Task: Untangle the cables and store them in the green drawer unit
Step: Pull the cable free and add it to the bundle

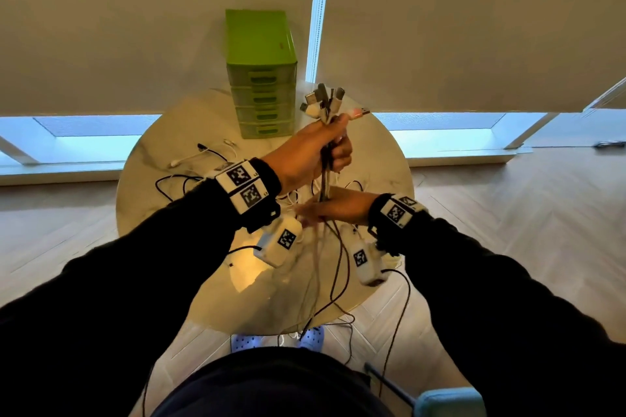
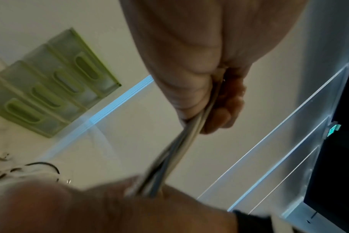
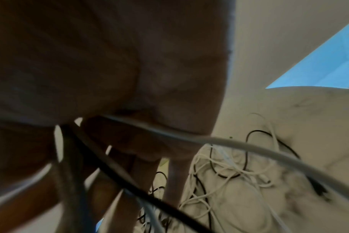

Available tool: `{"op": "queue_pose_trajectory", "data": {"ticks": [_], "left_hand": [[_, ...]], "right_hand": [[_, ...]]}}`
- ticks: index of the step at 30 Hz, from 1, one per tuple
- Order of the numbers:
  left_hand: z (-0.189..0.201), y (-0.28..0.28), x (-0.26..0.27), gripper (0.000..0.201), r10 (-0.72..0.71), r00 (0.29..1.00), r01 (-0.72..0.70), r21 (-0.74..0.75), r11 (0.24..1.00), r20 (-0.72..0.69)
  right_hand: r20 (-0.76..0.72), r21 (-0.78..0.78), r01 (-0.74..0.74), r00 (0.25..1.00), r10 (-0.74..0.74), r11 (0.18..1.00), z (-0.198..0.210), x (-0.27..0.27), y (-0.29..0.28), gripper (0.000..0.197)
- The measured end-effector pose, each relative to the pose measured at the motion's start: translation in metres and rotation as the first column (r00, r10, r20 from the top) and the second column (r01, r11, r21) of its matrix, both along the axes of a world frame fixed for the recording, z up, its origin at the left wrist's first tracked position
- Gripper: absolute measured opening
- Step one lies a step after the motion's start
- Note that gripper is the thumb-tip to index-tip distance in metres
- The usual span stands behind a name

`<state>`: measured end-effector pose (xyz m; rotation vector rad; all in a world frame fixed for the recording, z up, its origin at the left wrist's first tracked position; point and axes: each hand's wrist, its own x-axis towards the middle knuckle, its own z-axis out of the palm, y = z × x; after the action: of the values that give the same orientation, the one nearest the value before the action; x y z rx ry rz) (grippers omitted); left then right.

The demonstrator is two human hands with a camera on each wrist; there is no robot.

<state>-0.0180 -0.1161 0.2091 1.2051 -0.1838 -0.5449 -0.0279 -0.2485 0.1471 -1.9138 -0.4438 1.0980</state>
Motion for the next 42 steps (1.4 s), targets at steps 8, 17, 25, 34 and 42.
{"op": "queue_pose_trajectory", "data": {"ticks": [8,17,25,34,42], "left_hand": [[0.003,0.042,0.001,0.032,0.135,0.987,-0.144,-0.110,0.983,-0.086],[0.003,0.016,0.023,0.026,0.547,0.815,-0.580,-0.251,0.775,-0.193],[-0.026,0.019,0.021,0.018,0.564,0.821,-0.568,-0.032,0.822,-0.088],[-0.064,0.072,0.015,0.016,0.595,0.762,-0.629,-0.076,0.774,-0.255],[-0.070,0.100,0.026,0.017,0.666,0.745,-0.654,0.160,0.740,-0.036]], "right_hand": [[0.621,-0.410,0.330,0.784,-0.005,0.850,-0.001,0.029,-0.092,0.043],[0.802,-0.320,0.343,0.594,0.060,0.883,-0.047,-0.021,-0.083,0.030],[0.421,-0.423,0.021,0.890,0.176,0.906,-0.090,-0.052,-0.055,0.040],[0.611,-0.588,0.316,0.776,0.153,0.744,-0.085,-0.020,-0.055,0.029],[0.141,-0.424,-0.344,0.889,0.437,0.837,-0.074,-0.028,0.000,0.040]]}}
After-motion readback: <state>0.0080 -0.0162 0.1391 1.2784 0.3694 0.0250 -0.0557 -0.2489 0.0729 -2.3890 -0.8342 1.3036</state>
